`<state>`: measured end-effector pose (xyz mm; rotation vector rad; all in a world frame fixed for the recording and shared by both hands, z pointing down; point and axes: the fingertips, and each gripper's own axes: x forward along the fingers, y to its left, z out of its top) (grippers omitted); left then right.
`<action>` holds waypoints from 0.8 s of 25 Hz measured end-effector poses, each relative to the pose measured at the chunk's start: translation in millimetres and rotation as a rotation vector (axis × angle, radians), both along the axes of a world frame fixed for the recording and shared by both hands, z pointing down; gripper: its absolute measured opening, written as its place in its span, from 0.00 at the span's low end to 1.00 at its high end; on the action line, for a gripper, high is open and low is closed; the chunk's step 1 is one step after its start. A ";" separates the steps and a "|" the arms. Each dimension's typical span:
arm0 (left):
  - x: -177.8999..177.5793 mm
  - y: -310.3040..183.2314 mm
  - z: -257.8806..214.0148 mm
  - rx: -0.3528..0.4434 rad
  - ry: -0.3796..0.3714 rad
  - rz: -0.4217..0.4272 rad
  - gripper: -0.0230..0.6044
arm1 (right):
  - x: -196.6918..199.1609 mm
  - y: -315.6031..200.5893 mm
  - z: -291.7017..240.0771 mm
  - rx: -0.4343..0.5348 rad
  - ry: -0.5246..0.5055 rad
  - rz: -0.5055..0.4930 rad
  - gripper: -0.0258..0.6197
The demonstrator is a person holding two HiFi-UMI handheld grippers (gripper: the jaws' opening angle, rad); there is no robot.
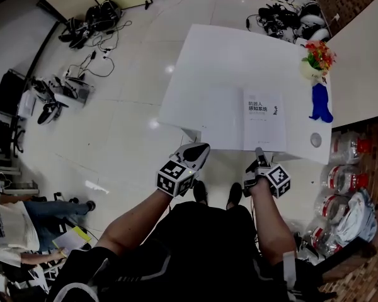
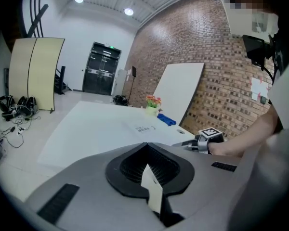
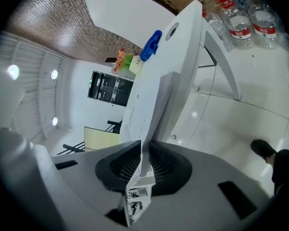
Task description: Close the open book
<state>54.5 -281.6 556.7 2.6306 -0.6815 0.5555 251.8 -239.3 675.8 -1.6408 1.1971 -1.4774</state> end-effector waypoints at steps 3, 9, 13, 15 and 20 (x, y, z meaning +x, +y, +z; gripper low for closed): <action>-0.2 -1.1 -1.9 -0.009 0.016 -0.019 0.03 | -2.1 4.3 -4.7 -0.008 0.030 -0.064 0.07; -1.4 -8.0 -10.5 0.000 0.056 -0.052 0.03 | 5.0 12.1 -44.0 0.013 0.247 -0.176 0.07; -10.1 -16.0 -18.8 0.012 0.089 -0.097 0.03 | -16.6 -3.8 -79.6 0.011 0.723 -0.471 0.07; -17.8 -20.8 -23.9 0.011 0.116 -0.133 0.03 | -34.1 -15.0 -93.6 0.030 0.931 -0.605 0.11; -36.9 -26.1 -25.9 0.023 0.158 -0.171 0.03 | -98.6 -31.9 -97.3 0.084 1.460 -1.020 0.21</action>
